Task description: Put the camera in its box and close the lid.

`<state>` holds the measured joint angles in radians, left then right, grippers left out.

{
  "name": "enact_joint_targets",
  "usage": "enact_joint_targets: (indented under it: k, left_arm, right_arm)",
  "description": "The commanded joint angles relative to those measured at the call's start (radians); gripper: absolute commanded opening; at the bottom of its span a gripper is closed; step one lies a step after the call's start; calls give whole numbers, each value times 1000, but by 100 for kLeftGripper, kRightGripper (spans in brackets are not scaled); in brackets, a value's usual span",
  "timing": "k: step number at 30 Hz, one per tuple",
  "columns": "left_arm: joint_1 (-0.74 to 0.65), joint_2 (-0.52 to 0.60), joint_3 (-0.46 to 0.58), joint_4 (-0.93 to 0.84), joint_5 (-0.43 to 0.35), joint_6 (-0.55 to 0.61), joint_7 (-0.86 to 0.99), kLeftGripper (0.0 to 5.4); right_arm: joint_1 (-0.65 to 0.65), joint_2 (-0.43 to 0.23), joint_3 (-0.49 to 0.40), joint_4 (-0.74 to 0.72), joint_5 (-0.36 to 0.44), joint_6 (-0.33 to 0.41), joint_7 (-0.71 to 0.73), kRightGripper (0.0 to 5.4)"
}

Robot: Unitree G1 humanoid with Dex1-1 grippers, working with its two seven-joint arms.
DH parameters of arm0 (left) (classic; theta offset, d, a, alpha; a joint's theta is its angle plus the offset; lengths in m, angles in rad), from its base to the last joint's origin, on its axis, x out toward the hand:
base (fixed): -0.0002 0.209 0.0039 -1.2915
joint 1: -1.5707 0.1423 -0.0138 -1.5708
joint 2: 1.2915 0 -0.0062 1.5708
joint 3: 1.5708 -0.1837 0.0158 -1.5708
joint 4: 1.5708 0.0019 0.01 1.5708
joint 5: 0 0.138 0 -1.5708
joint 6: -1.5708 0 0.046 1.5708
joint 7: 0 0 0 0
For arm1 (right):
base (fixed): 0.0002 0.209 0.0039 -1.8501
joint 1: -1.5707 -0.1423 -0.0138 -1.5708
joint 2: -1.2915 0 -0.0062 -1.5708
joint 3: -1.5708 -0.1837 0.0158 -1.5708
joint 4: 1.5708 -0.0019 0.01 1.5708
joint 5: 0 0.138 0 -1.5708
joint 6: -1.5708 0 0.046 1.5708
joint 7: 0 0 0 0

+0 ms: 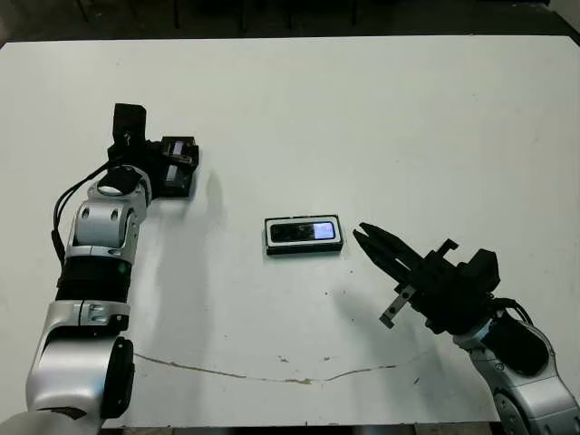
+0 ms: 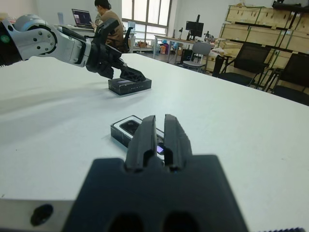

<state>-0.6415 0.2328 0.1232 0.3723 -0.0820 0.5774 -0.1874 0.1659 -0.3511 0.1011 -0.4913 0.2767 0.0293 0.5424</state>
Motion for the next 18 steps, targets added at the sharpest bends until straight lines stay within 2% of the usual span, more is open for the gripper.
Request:
enact_joint_targets:
  k: [1,4,7,11,15,18]
  left_arm:
    - [24,2,-1,7,-2,6,7,538]
    - [30,16,-16,27,14,-16,2,538]
    - [29,30,-33,53,36,-33,1,538]
    - [27,43,-50,81,62,-54,11,538]
    - [27,57,-53,106,59,-60,-17,538]
    - [21,79,-78,127,72,-47,-54,538]
  right_arm:
    - [19,-6,-8,3,5,3,2,0]
    - [23,-4,-12,6,30,13,6,0]
    - [15,-3,-11,30,41,-10,22,0]
    - [21,-18,-19,0,73,76,10,0]
    - [14,-14,-18,9,60,43,20,0]
    - [17,-24,-16,0,37,53,9,0]
